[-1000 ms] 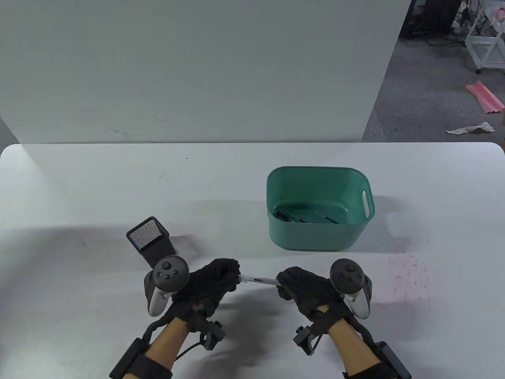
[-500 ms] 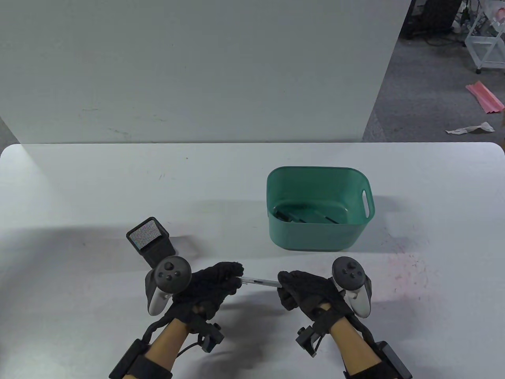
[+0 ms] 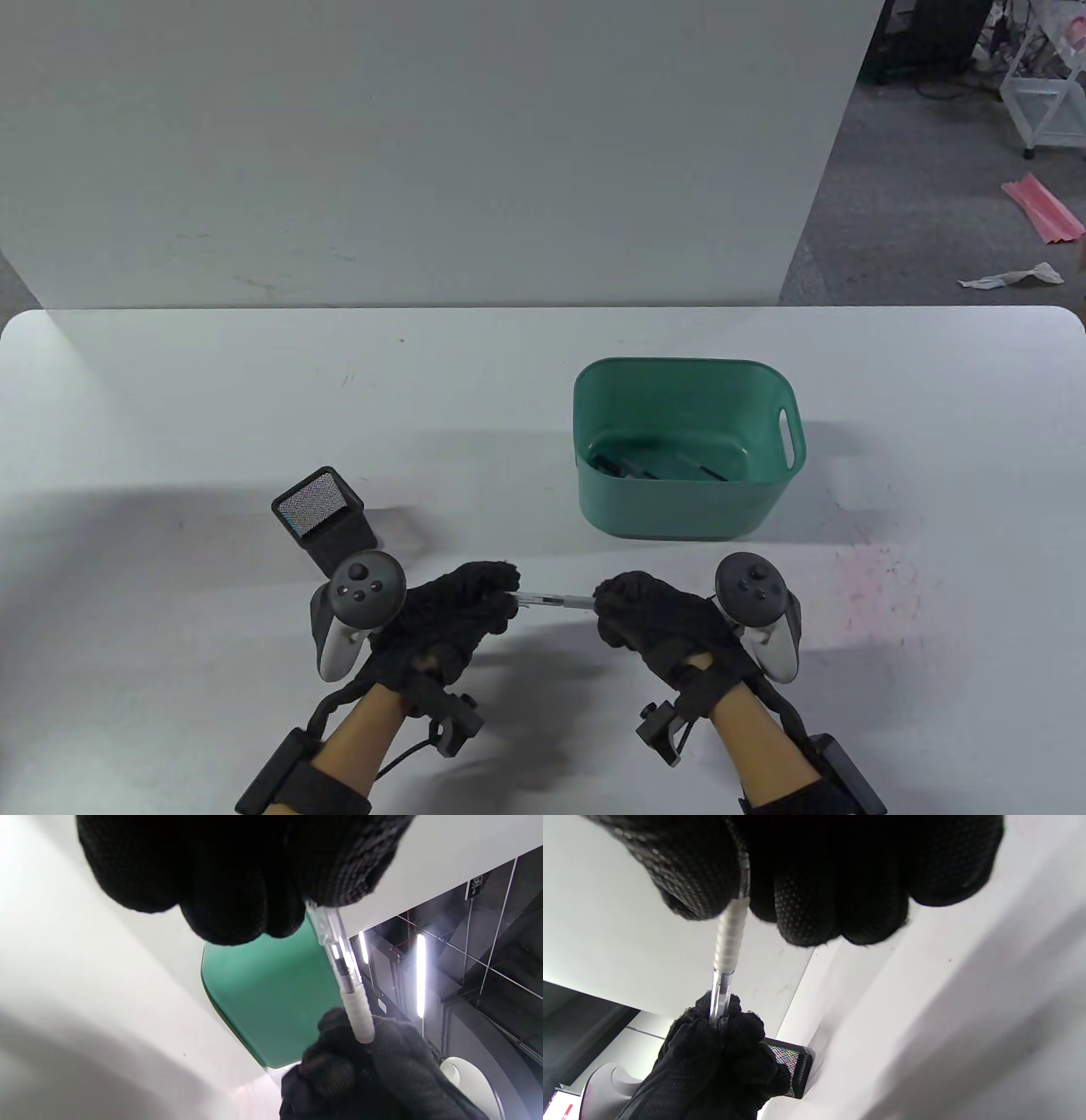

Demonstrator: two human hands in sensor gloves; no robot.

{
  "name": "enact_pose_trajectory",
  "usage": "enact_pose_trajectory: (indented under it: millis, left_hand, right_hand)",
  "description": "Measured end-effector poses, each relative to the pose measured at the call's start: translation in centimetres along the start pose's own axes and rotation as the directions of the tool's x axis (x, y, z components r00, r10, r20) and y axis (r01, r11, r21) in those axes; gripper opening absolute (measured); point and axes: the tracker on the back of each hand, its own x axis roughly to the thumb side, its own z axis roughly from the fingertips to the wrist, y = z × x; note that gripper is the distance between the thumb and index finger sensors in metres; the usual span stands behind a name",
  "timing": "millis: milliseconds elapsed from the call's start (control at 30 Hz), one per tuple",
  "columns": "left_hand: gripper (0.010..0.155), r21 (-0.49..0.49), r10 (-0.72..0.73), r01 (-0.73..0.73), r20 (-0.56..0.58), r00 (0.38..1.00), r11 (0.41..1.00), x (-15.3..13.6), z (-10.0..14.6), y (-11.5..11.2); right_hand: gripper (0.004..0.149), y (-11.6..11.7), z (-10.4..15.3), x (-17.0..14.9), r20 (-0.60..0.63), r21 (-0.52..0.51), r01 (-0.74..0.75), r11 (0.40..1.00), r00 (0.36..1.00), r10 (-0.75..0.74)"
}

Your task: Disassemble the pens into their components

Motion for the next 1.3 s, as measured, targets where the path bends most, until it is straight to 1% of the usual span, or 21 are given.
enact_pose_trajectory:
  millis: [67,100,167,233,267,333,367,400,467,567,633,667,767,800,867,967,1033,1067,1167,1233,1300]
  left_hand:
    - [0.043,-0.005,0.005,-0.005,-0.001,1.000,1.000,-0.02,-0.04,-0.05]
    - [0.043,-0.006,0.007,-0.007,-0.001,1.000,1.000,0.05,-0.02,-0.10]
    - [0.043,-0.014,0.001,-0.001,0.000,1.000,1.000,0.09,-0.05,-0.27]
    - [0.043,-0.022,0.005,-0.005,0.002,1.000,1.000,0.11,-0.06,-0.41]
    - [0.043,-0.023,0.006,-0.006,0.000,1.000,1.000,0.11,-0.06,-0.44]
    - [0.043,-0.021,0.002,-0.002,0.003,1.000,1.000,0.09,-0.07,-0.39]
    - [0.043,-0.017,0.003,-0.003,0.001,1.000,1.000,0.09,-0.06,-0.36]
    - [0.043,-0.016,0.005,-0.005,0.000,1.000,1.000,0.08,-0.06,-0.35]
    - [0.042,-0.017,0.021,-0.021,-0.002,1.000,1.000,0.07,-0.04,-0.32]
    - [0.042,-0.013,0.021,-0.021,-0.002,1.000,1.000,0.05,0.00,-0.23]
    - [0.042,-0.012,0.022,-0.022,-0.003,1.000,1.000,0.03,0.03,-0.18]
    - [0.043,-0.011,0.021,-0.021,-0.003,1.000,1.000,0.02,0.04,-0.18]
    - [0.043,-0.005,0.027,-0.027,-0.009,1.000,1.000,-0.03,0.05,-0.07]
    - [0.043,-0.003,0.028,-0.028,-0.009,1.000,1.000,-0.04,0.05,-0.05]
    - [0.043,-0.003,0.037,-0.037,-0.012,0.999,0.999,-0.06,0.06,-0.04]
    - [0.043,-0.006,0.040,-0.040,-0.015,0.999,0.999,-0.04,0.09,-0.08]
    - [0.042,-0.010,0.037,-0.037,-0.014,0.999,0.999,-0.03,0.09,-0.11]
    - [0.042,-0.008,0.033,-0.033,-0.014,0.999,0.999,-0.05,0.09,-0.09]
    - [0.043,-0.007,0.054,-0.054,-0.023,0.998,0.998,-0.20,0.08,-0.01]
    - [0.043,-0.008,0.062,-0.062,-0.026,0.998,0.998,-0.22,0.07,-0.03]
    - [0.043,-0.011,0.061,-0.061,-0.025,0.998,0.998,-0.21,0.06,-0.06]
  right_hand:
    - [0.062,-0.08,0.11,-0.06,-0.010,-0.009,-0.037,0.999,0.999,0.037]
    - [0.063,-0.07,0.10,-0.14,-0.010,-0.018,-0.035,0.999,0.999,0.035]
    - [0.060,0.04,0.04,-0.30,-0.019,-0.004,-0.002,1.000,1.000,0.002]
    - [0.051,0.13,0.02,-0.29,-0.028,-0.007,0.040,0.999,0.999,-0.040]
    - [0.048,0.11,-0.05,-0.24,-0.014,0.001,0.044,0.999,0.999,-0.044]
    - [0.048,0.01,-0.02,0.02,0.005,0.022,0.010,1.000,1.000,-0.010]
    - [0.050,-0.03,0.03,0.13,0.014,0.015,-0.020,1.000,1.000,0.020]
    - [0.058,-0.05,0.13,0.19,0.007,0.004,-0.045,0.999,0.999,0.045]
    - [0.066,-0.13,0.29,0.04,-0.011,-0.025,-0.070,0.997,0.998,0.070]
    - [0.058,-0.01,0.26,-0.13,-0.048,-0.028,-0.026,0.999,0.999,0.025]
    - [0.050,0.11,0.10,-0.03,-0.028,0.000,-0.011,1.000,1.000,0.011]
    - [0.049,0.11,0.10,0.03,-0.026,0.006,-0.011,1.000,1.000,0.011]
    - [0.050,0.05,0.15,0.35,0.003,-0.013,-0.048,0.999,0.999,0.048]
    - [0.057,-0.02,0.23,0.37,0.001,-0.011,-0.074,0.997,0.997,0.074]
    - [0.063,-0.13,0.33,0.10,-0.011,-0.034,-0.078,0.996,0.997,0.077]
    - [0.057,-0.03,0.24,-0.15,-0.044,-0.024,-0.022,0.999,0.999,0.021]
    - [0.048,0.04,0.10,-0.02,-0.022,0.001,-0.010,1.000,1.000,0.010]
    - [0.047,-0.01,0.12,0.11,-0.014,0.007,-0.015,1.000,1.000,0.015]
    - [0.051,-0.10,0.21,0.44,0.008,0.001,-0.064,0.998,0.998,0.064]
    - [0.064,-0.11,0.36,0.23,-0.021,-0.003,-0.084,0.996,0.996,0.084]
    - [0.064,-0.04,0.34,0.00,-0.045,-0.011,-0.043,0.999,0.998,0.042]
